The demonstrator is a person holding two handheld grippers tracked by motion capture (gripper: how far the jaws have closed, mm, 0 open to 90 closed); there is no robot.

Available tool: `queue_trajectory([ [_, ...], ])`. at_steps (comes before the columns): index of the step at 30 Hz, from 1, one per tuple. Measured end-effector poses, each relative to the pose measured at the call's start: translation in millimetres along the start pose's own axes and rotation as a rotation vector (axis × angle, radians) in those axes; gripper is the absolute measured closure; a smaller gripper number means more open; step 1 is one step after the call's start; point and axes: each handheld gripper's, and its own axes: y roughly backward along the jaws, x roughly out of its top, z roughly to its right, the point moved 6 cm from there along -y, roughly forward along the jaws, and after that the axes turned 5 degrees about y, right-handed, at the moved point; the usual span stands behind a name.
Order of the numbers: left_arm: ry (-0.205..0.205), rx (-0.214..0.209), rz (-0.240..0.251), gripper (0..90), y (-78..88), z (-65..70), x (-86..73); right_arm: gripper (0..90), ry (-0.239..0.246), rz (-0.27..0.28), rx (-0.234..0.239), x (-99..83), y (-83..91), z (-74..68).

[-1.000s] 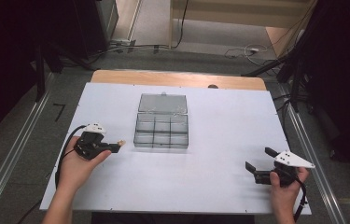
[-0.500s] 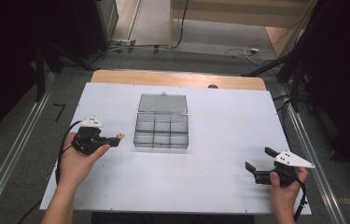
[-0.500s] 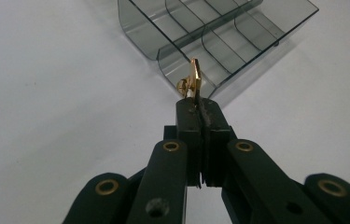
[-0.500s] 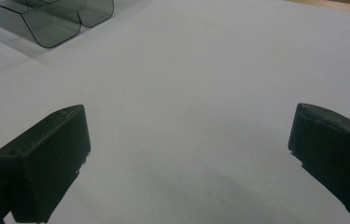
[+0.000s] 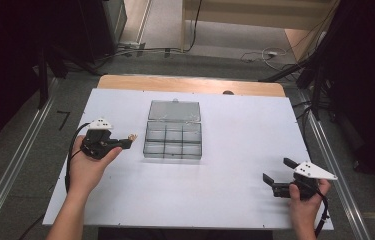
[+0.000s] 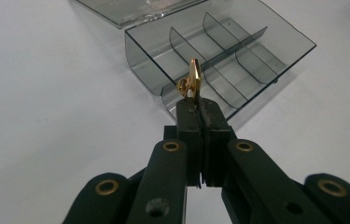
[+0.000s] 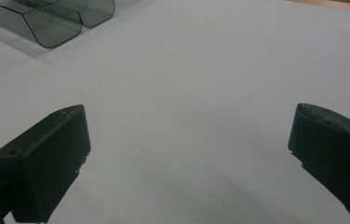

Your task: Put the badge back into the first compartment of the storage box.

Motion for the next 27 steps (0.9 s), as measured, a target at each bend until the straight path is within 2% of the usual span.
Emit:
queue_trajectory([
  [6, -0.011, 0.010, 0.014, 89.1, -4.0, 1.7, 6.0, 0.0, 0.007, -0.003, 0.000, 0.0, -0.4, -0.6],
  [12, -0.004, 0.007, 0.026, 89.1, -7.7, 1.0, 11.4, 0.0, 0.011, -0.005, -0.001, 0.1, -0.5, -0.5],
  [27, -0.003, 0.016, 0.089, 89.1, -14.9, 3.5, 31.3, 0.0, 0.013, -0.006, 0.000, 0.2, -1.1, -0.8],
])
